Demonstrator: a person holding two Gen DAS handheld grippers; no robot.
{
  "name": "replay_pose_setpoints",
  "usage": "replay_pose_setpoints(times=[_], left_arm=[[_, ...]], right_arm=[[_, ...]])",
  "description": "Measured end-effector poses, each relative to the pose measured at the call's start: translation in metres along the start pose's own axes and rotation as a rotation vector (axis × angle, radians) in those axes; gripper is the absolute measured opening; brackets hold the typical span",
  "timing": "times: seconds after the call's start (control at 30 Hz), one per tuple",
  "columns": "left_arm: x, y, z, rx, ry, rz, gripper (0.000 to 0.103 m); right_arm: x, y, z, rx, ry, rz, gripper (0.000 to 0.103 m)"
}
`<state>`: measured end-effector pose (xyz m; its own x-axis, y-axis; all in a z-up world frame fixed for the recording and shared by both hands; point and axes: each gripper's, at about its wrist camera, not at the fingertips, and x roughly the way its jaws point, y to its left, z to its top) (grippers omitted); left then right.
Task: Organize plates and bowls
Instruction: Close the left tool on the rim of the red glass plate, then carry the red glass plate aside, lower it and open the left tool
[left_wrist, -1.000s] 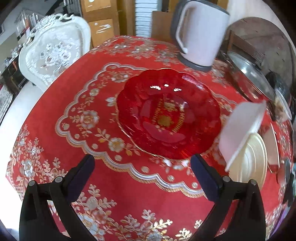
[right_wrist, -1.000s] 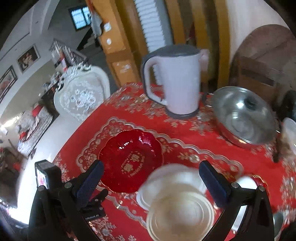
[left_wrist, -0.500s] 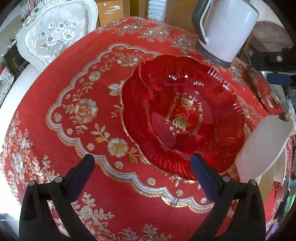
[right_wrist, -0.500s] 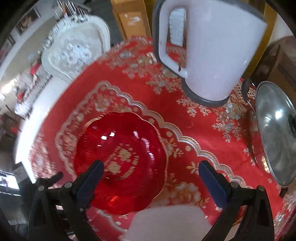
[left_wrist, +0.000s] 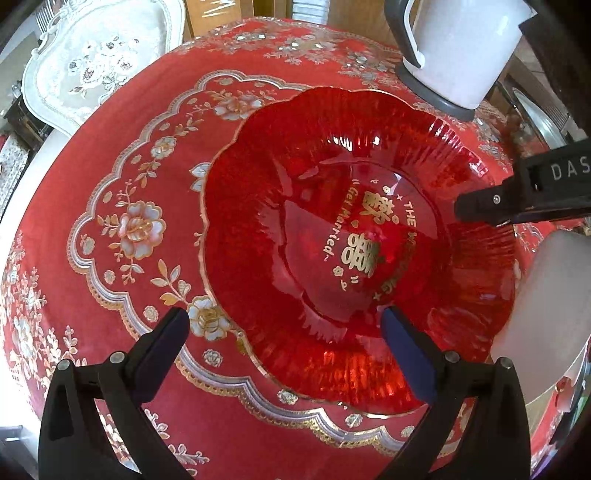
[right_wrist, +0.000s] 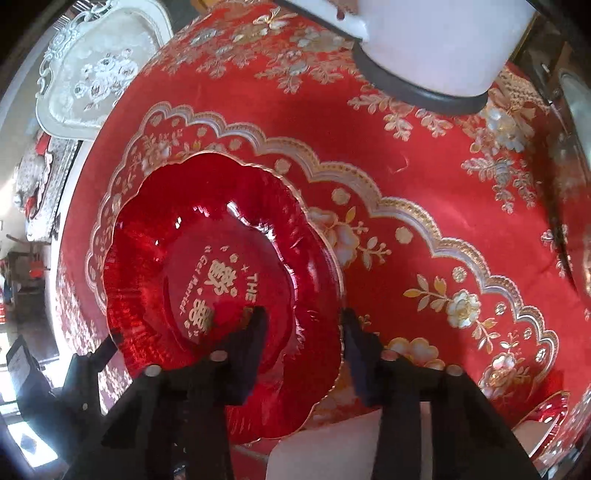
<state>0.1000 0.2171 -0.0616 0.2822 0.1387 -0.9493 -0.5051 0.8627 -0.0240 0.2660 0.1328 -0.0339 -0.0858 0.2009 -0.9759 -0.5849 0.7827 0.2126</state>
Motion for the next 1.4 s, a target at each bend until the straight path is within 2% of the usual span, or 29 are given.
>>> replay_pose_setpoints(times=[0.03, 0.07, 0.1, 0.13, 0.2, 0.27, 0.3, 0.37, 0.53, 0.73, 0.93, 1.1, 1.23, 1.4], left_arm=[[0.001, 0.0, 0.0, -0.003, 0.004, -0.005, 0.1], [0.002, 0.0, 0.0, -0.007, 0.009, -0.008, 0.088], [0.004, 0.0, 0.001, -0.009, 0.014, -0.009, 0.078], [0.006, 0.0, 0.001, -0.01, 0.023, -0.005, 0.066], [0.006, 0.005, 0.003, -0.038, 0.004, -0.009, 0.056], [0.003, 0.011, 0.004, -0.047, -0.008, 0.01, 0.03], [0.002, 0.016, 0.005, -0.059, -0.01, 0.009, 0.029], [0.0, 0.025, 0.008, -0.078, -0.012, -0.009, 0.027], [-0.014, 0.045, 0.008, -0.085, -0.053, 0.021, 0.027], [-0.034, 0.075, -0.011, -0.064, -0.073, 0.035, 0.025], [-0.046, 0.111, -0.054, -0.043, -0.049, 0.061, 0.025], [-0.048, 0.14, -0.079, -0.045, -0.041, 0.133, 0.025], [-0.044, 0.152, -0.085, -0.049, -0.06, 0.138, 0.027], [-0.033, 0.144, -0.074, -0.019, -0.083, 0.182, 0.034]], right_arm=[[-0.001, -0.001, -0.001, 0.002, 0.0, 0.004, 0.029], [-0.002, -0.003, -0.004, 0.009, -0.006, 0.021, 0.013], [-0.004, -0.005, -0.004, 0.014, -0.016, 0.03, 0.007], [-0.006, -0.006, -0.006, 0.018, -0.027, 0.029, 0.007], [-0.009, -0.007, -0.011, 0.018, -0.043, 0.012, 0.007], [-0.015, -0.007, -0.017, 0.018, -0.062, 0.016, 0.006], [-0.018, -0.005, -0.02, 0.013, -0.07, 0.024, 0.005], [-0.027, 0.003, -0.026, -0.006, -0.088, 0.025, 0.005], [-0.043, 0.022, -0.045, -0.052, -0.122, 0.018, 0.005], [-0.042, 0.063, -0.096, -0.104, -0.13, 0.025, 0.008], [-0.023, 0.109, -0.151, -0.126, -0.108, 0.072, 0.011], [0.001, 0.139, -0.187, -0.141, -0.071, 0.097, 0.014], [0.016, 0.15, -0.2, -0.15, -0.07, 0.072, 0.014], [0.02, 0.155, -0.206, -0.143, -0.096, 0.071, 0.018]])
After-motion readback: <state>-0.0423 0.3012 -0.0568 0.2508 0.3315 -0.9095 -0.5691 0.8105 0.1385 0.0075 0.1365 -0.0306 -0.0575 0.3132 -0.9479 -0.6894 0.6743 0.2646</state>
